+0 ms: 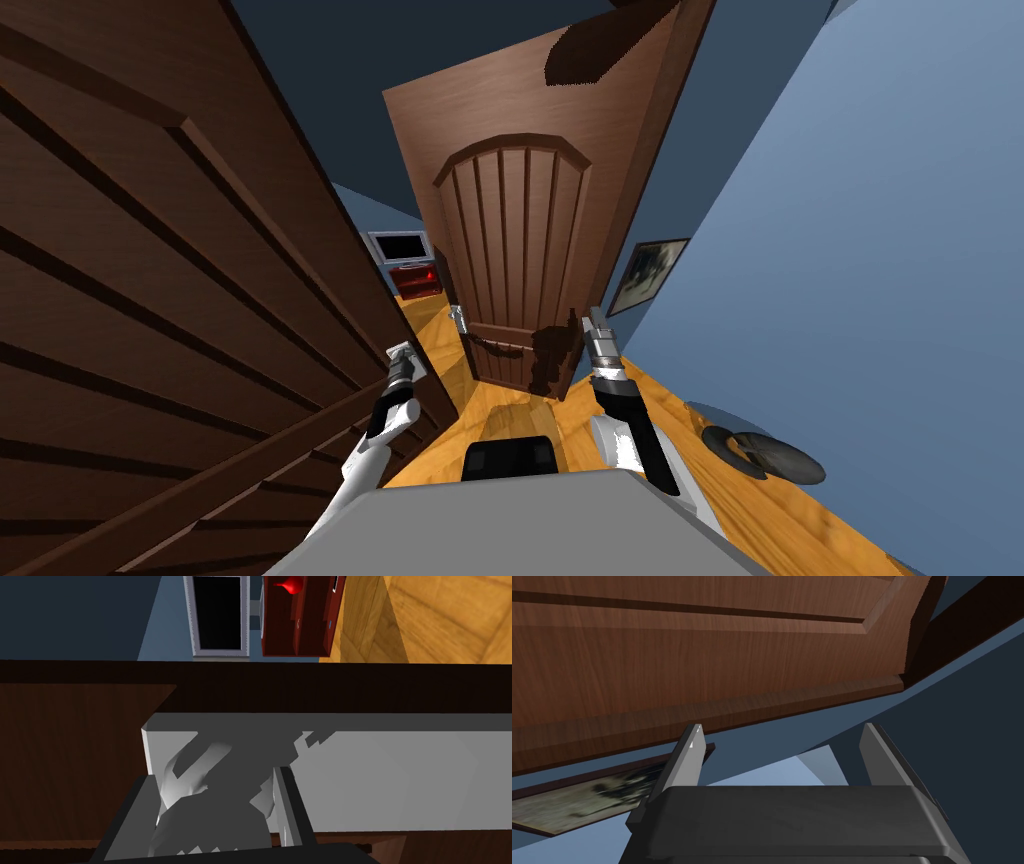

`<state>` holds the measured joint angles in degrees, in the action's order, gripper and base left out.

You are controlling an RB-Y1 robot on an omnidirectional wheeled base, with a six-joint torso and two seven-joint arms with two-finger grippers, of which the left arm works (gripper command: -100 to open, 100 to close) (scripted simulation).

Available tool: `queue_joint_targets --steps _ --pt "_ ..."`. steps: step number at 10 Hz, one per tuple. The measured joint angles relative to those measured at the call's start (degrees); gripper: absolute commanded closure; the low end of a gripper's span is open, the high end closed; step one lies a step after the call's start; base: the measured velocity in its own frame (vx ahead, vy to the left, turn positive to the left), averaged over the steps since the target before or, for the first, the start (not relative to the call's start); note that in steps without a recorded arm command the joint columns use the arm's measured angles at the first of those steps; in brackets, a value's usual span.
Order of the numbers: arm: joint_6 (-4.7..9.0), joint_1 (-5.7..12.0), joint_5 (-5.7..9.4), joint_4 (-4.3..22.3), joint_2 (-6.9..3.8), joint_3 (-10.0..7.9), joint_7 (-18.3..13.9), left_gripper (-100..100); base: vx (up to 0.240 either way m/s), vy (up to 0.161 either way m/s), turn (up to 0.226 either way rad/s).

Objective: Push the door open

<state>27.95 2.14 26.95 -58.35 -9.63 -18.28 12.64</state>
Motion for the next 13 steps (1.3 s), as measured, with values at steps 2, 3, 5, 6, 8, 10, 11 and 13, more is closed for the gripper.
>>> queue_joint_targets --steps 2,3,5,6,8,10,11,13 --pt "0.36 0.38 0.22 0.3 0.21 -2.00 1.4 100 0.028 0.018 -0.085" --pt "0.20 0.37 0.48 0.2 0.31 -3.26 2.1 100 0.027 0.023 -0.058" --pt "-0.79 0.47 0.78 -0.5 0.19 -4.55 2.9 100 0.011 0.009 -0.001" --pt "-0.69 0.54 0.76 -0.4 0.15 -4.58 3.0 100 -0.001 0.006 0.013" --pt "-0.41 0.89 0.75 0.3 -0.09 -4.51 2.8 100 0.005 0.008 -0.055" --pt "0.77 2.55 1.02 3.2 -0.40 -6.31 3.8 100 0.027 0.019 -0.040" --pt "0.45 1.80 1.09 1.9 -0.24 -6.62 3.9 100 0.033 0.020 -0.106" --pt "0.14 2.13 1.49 1.7 -0.18 -8.77 5.1 100 0.040 0.032 -0.087"
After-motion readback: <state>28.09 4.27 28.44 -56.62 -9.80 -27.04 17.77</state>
